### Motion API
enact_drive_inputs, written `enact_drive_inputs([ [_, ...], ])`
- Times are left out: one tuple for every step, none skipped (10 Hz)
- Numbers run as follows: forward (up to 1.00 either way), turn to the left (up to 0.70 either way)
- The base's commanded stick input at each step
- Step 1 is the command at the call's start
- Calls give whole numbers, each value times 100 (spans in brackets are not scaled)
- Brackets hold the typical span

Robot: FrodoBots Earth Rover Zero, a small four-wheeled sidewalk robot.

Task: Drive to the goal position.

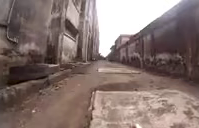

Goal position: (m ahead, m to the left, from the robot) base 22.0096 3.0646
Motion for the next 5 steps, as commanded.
enact_drive_inputs([
  [100,0],
  [100,0],
  [100,0],
  [100,0],
  [100,0],
])
